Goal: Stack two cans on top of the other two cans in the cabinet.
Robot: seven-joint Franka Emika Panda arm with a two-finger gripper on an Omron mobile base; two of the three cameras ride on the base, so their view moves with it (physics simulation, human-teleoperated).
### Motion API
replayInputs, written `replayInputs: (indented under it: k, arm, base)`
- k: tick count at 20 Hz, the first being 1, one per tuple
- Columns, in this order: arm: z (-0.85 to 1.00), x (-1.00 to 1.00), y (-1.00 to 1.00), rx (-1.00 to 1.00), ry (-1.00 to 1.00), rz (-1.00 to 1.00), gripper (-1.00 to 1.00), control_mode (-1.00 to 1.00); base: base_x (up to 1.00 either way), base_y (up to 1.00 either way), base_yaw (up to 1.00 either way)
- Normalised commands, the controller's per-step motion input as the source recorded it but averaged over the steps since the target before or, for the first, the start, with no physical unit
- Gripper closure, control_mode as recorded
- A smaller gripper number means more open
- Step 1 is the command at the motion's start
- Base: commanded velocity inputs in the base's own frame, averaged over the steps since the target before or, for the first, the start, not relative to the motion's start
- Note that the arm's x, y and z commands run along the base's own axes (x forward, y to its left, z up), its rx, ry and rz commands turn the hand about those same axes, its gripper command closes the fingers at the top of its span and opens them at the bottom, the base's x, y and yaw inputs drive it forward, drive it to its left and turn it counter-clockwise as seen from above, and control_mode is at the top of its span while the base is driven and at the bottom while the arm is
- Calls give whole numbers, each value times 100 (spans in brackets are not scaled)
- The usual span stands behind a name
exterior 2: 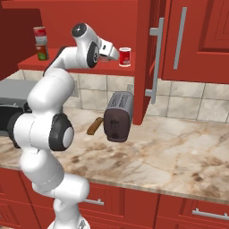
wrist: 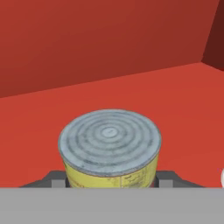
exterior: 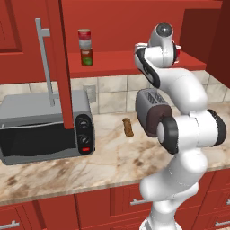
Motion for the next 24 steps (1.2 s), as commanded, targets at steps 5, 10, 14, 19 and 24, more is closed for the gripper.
replayInputs:
  k: [5,10,14,19,24]
  arm:
    - [1,-40,5,0,-10,0,100,-100]
    - [11,-25,23,0,-11,0,100,-100]
    - [22,-19,19,-2,-18,0,100,-100]
    - [29,-21,3,-4,-12,-6,100,-100]
    - [27,-22,-12,-5,0,-10,100,-100]
  base:
    - [0,0,0]
    - [0,0,0]
    - [0,0,0]
    - [0,0,0]
    - [0,0,0]
